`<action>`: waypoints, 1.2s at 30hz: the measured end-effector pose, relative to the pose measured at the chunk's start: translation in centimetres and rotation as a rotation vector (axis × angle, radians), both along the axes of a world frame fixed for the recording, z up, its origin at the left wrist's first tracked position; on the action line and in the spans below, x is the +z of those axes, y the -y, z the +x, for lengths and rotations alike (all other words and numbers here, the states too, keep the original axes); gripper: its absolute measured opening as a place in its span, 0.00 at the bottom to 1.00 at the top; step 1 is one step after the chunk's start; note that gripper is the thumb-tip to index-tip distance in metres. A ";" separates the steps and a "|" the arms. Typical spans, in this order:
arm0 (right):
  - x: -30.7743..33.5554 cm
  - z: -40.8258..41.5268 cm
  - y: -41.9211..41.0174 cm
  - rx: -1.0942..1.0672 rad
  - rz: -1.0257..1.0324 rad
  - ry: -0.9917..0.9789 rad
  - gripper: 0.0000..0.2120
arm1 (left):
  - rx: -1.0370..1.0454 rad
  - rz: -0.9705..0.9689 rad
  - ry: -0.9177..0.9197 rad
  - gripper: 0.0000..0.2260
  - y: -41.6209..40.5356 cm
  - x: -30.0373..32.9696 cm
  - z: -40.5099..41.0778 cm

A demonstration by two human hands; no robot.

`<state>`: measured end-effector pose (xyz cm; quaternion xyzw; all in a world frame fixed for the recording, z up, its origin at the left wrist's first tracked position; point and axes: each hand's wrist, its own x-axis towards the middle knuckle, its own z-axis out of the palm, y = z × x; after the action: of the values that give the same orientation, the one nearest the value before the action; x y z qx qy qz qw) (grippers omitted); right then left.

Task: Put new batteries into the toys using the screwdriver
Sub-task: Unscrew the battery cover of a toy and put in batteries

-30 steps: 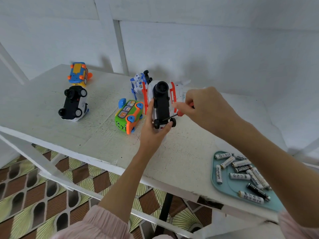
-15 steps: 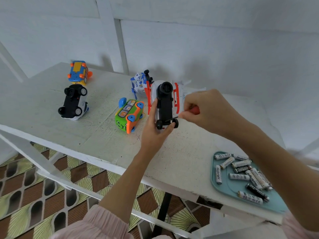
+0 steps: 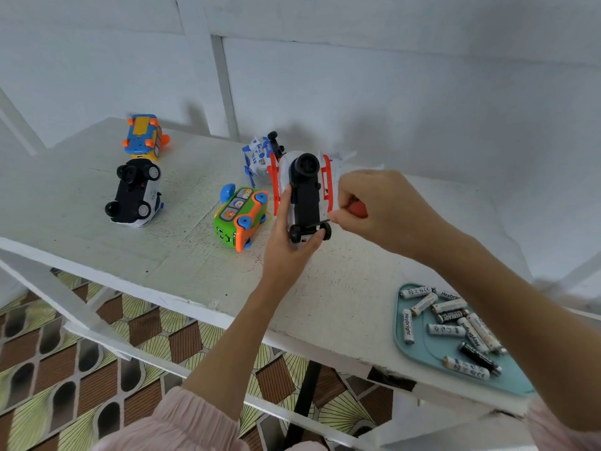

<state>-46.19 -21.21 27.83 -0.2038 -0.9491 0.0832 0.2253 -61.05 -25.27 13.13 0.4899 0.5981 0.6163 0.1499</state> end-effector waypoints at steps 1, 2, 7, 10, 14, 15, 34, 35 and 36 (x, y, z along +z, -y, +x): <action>0.1 0.0 0.0 0.037 -0.044 -0.008 0.09 | 0.011 0.003 -0.008 0.36 0.0 0.0 0.0; 0.1 0.1 0.2 0.047 -0.082 -0.002 0.07 | 0.018 0.007 -0.007 0.36 0.1 0.1 0.0; 0.2 0.0 0.7 -0.242 -0.062 0.214 0.26 | 0.008 0.018 0.075 0.36 0.2 0.4 -0.1; -0.1 -0.1 0.3 -0.178 0.000 0.126 0.20 | -0.006 0.018 0.094 0.36 0.1 0.3 0.0; 0.0 -0.1 -0.1 0.066 -0.096 -0.024 0.06 | -0.026 -0.001 0.085 0.36 0.0 0.1 -0.1; 0.1 -0.1 -0.1 0.095 -0.110 -0.020 0.05 | -0.026 -0.007 0.090 0.36 0.1 0.3 0.0; 0.2 -0.3 0.2 -0.116 -0.148 0.093 0.26 | -0.109 -0.029 0.221 0.33 1.0 1.3 0.2; 0.2 -0.4 0.2 -0.145 -0.108 0.132 0.27 | -0.108 -0.036 0.231 0.33 1.0 1.4 0.2; 0.1 -0.4 0.0 -0.146 -0.075 0.143 0.26 | -0.106 -0.039 0.236 0.34 1.0 1.4 0.3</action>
<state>-46.58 -21.26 27.91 -0.2864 -0.9415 0.0875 0.1546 -60.78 -26.32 14.57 0.4420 0.5615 0.6490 0.2610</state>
